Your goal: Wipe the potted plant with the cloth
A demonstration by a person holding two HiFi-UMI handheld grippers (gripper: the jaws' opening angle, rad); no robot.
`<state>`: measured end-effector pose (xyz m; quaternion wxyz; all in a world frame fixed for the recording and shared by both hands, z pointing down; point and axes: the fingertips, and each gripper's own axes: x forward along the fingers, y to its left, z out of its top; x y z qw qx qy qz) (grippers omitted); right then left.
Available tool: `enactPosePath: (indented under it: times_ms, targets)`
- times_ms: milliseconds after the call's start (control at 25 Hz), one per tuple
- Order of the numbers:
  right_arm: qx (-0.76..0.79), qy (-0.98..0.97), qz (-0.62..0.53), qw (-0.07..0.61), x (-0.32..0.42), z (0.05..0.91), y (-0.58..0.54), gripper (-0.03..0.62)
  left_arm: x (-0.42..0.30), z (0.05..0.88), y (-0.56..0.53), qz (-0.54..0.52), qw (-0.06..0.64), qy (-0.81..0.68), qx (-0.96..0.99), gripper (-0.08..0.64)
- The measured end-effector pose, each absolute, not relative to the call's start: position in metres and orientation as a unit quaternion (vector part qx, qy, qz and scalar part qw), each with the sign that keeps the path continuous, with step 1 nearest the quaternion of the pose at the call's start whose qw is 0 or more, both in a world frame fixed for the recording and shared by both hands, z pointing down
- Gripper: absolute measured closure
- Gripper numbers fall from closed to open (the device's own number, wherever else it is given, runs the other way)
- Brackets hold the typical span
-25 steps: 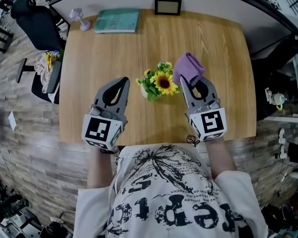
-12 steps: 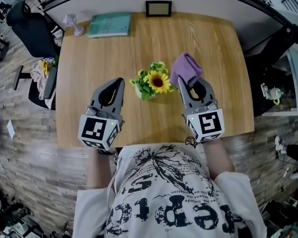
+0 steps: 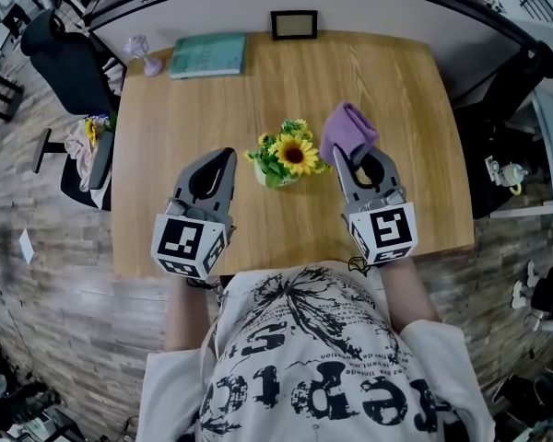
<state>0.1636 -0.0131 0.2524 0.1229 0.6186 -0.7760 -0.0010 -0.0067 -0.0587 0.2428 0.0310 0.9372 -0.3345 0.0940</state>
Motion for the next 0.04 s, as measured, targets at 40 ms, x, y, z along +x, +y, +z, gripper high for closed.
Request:
enactPosePath:
  times_ms: [40]
  targets:
    - [0.619,-0.776,-0.002,0.122,0.1638,0.25,-0.0127,0.531,-0.0066,0.2405,-0.0575,0.093,0.03,-0.334,0.938,0.557]
